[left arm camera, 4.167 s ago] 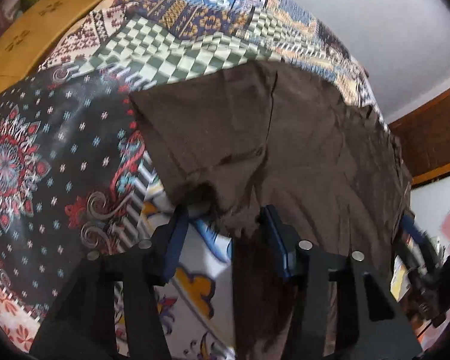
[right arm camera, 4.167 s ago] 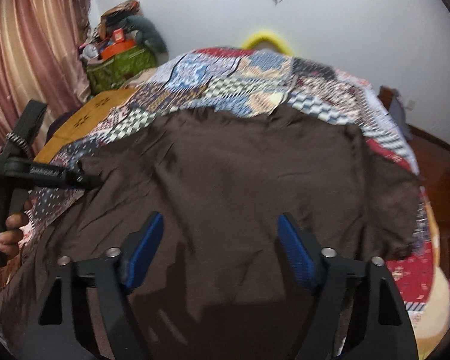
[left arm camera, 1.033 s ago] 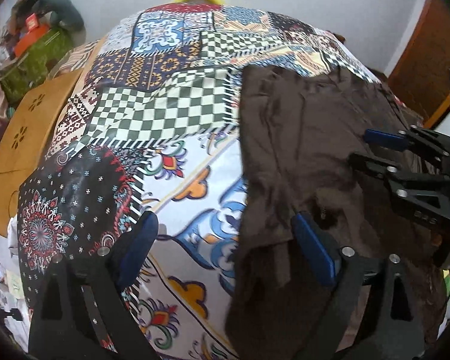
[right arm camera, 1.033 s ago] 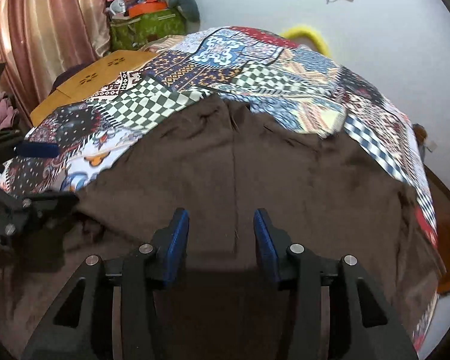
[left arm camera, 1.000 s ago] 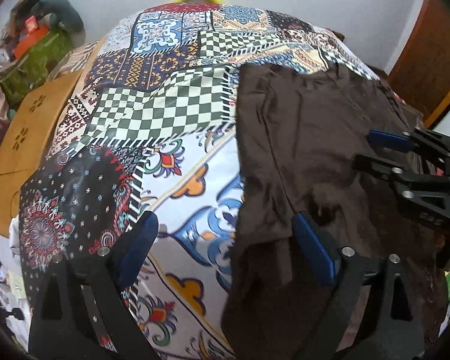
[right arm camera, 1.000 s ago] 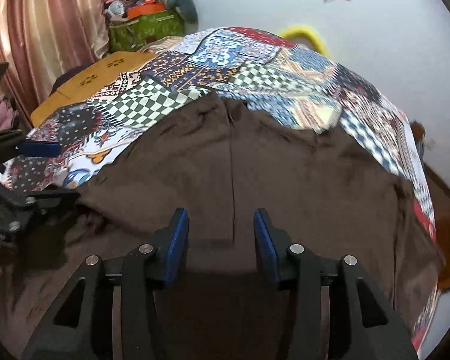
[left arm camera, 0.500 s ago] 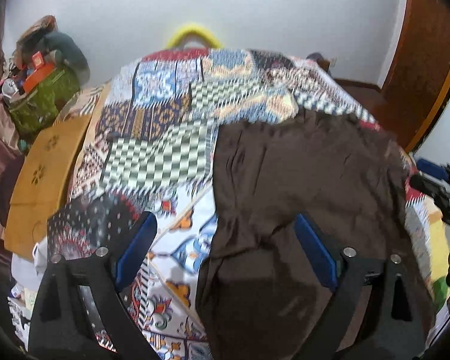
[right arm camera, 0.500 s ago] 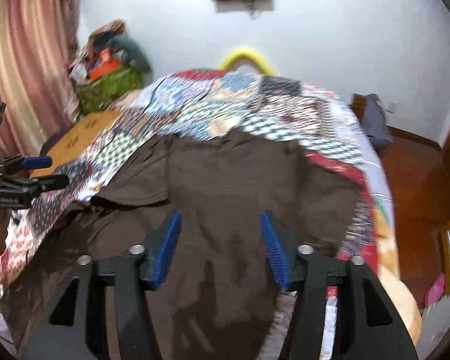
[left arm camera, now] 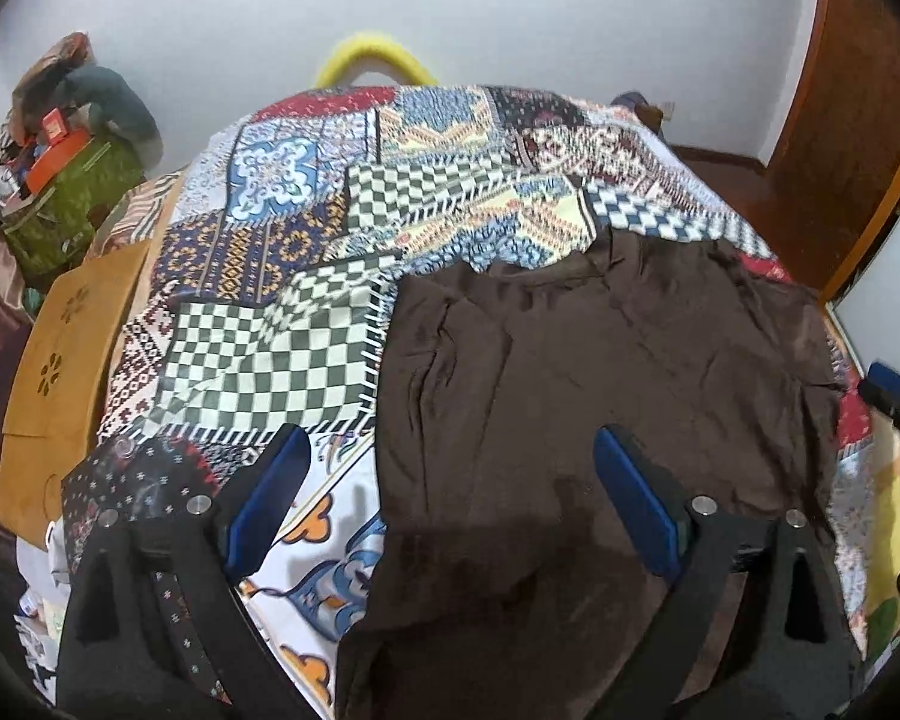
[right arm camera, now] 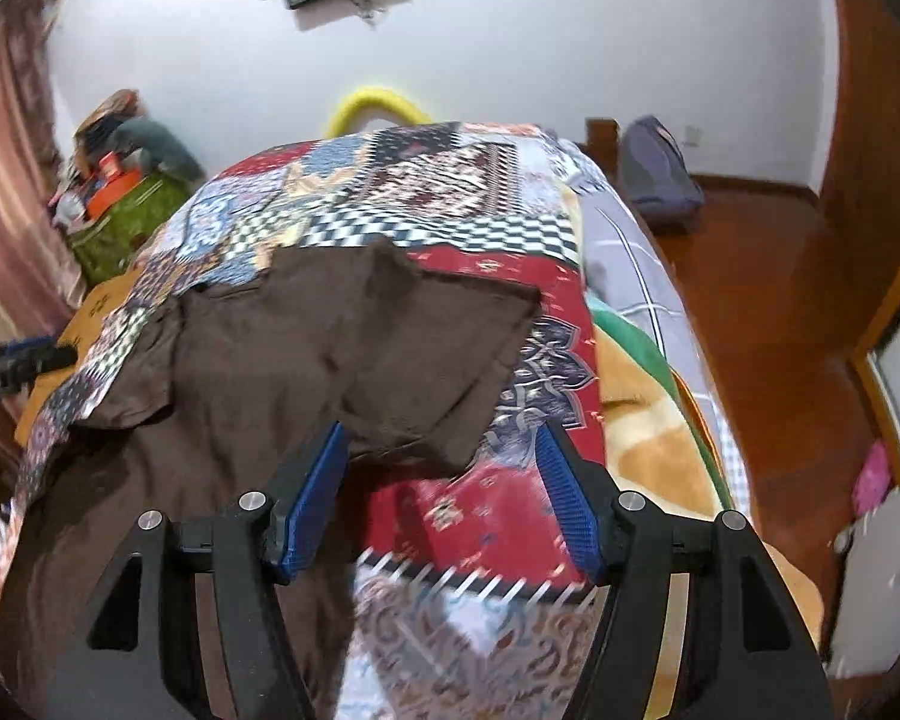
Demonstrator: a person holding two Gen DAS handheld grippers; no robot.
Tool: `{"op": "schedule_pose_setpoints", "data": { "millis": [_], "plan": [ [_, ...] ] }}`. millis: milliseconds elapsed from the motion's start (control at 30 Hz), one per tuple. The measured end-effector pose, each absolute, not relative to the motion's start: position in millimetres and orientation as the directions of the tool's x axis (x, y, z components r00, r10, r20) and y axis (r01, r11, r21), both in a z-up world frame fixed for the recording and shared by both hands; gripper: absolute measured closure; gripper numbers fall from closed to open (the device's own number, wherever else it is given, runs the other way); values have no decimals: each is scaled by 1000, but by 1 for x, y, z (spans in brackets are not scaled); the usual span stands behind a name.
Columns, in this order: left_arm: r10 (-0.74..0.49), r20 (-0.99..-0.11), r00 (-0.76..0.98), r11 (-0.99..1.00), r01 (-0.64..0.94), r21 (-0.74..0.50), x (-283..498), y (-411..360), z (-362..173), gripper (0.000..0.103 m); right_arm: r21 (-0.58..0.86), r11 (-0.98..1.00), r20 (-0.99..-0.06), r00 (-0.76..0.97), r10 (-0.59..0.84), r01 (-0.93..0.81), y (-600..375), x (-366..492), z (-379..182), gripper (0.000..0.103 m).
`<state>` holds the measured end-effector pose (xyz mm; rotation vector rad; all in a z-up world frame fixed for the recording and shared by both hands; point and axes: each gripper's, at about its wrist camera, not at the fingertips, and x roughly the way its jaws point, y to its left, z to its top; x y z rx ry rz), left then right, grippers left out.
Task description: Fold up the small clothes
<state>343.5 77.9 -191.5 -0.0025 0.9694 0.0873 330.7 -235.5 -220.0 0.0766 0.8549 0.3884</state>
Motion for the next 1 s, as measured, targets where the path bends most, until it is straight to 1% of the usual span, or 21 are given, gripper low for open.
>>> {"op": "schedule_pose_setpoints", "data": {
  "millis": [167, 300, 367, 433, 500, 533, 567, 633, 733, 833, 1000],
  "plan": [
    [22, -868, 497, 999, -54, -6, 359, 75, -223, 7, 249, 925, -708, 597, 377, -288, -240, 355, -228, 42],
    [21, -896, 444, 999, -31, 8, 371, 68, -248, 9, 188, 940, -723, 608, 328, -284, -236, 380, -232, 43],
    [17, -899, 437, 999, -35, 2, 373, 68, -254, 9, 157, 946, -738, 602, 303, -284, -232, 392, -237, 46],
    [1, -898, 440, 999, -45, -21, 372, 70, -257, 9, 138, 949, -755, 590, 287, -284, -230, 401, -242, 66],
    [-3, -896, 443, 998, -50, -28, 370, 72, -256, 9, 132, 948, -755, 590, 285, -290, -228, 405, -244, 75],
    [4, -895, 446, 998, -52, -22, 369, 73, -254, 9, 128, 948, -752, 595, 284, -291, -229, 403, -242, 86],
    [13, -893, 450, 999, -53, -12, 368, 73, -252, 9, 125, 948, -748, 600, 283, -291, -229, 402, -240, 91],
    [35, -884, 467, 999, -49, 13, 365, 72, -245, 9, 132, 945, -741, 603, 294, -298, -231, 398, -233, 97],
    [53, -862, 503, 998, -45, 35, 358, 71, -231, 9, 158, 932, -728, 599, 333, -326, -228, 394, -219, 97],
    [56, -841, 538, 998, -47, 37, 352, 71, -215, 9, 166, 915, -705, 605, 371, -368, -219, 387, -199, 97],
    [57, -817, 573, 998, -59, 28, 345, 76, -195, 9, 228, 868, -661, 585, 471, -441, -186, 383, -166, 97]
  ]
}}
